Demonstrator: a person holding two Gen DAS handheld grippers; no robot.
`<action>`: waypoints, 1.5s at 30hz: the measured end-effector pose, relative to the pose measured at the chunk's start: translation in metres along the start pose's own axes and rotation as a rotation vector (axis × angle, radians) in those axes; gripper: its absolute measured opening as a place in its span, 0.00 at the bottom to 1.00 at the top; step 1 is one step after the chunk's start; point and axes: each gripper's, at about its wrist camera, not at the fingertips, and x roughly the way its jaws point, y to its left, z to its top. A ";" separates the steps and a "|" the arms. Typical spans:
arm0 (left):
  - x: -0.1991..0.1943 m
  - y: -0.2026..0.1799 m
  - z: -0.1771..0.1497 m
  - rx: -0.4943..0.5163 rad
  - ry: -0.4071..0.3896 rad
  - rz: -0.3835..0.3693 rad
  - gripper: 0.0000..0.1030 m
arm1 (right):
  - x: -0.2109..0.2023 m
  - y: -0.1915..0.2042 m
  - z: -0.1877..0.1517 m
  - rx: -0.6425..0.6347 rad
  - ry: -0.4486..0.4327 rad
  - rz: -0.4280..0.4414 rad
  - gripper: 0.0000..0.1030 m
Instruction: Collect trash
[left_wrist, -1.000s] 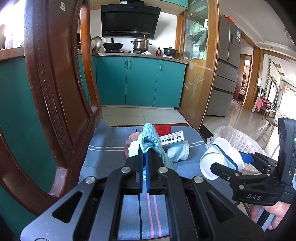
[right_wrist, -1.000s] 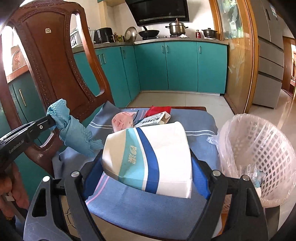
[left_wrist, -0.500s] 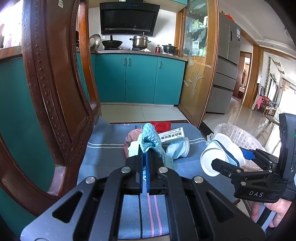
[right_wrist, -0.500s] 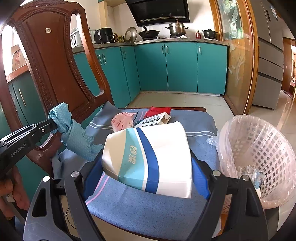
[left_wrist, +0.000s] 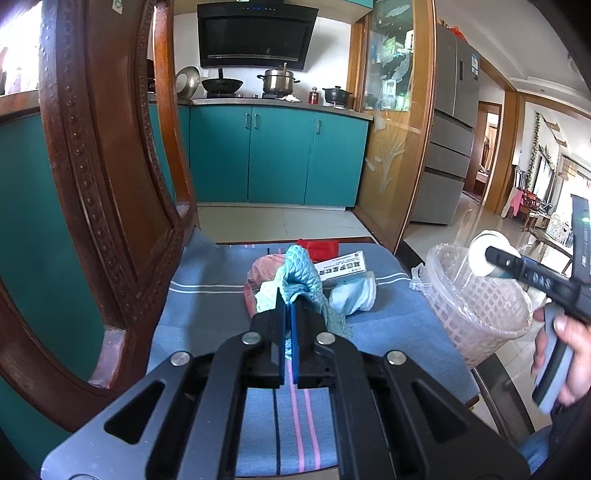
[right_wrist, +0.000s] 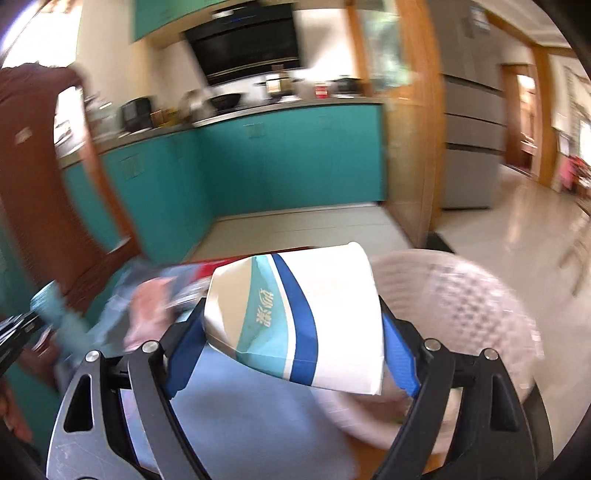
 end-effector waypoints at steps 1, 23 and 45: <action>0.001 -0.002 0.000 0.001 -0.001 -0.003 0.03 | 0.005 -0.015 0.000 0.023 0.013 -0.032 0.81; 0.090 -0.236 0.047 0.115 0.039 -0.271 0.77 | -0.057 -0.142 -0.008 0.490 -0.242 -0.192 0.96; 0.019 0.000 -0.020 -0.005 0.083 0.093 0.96 | -0.015 0.023 -0.014 0.021 -0.033 0.038 0.96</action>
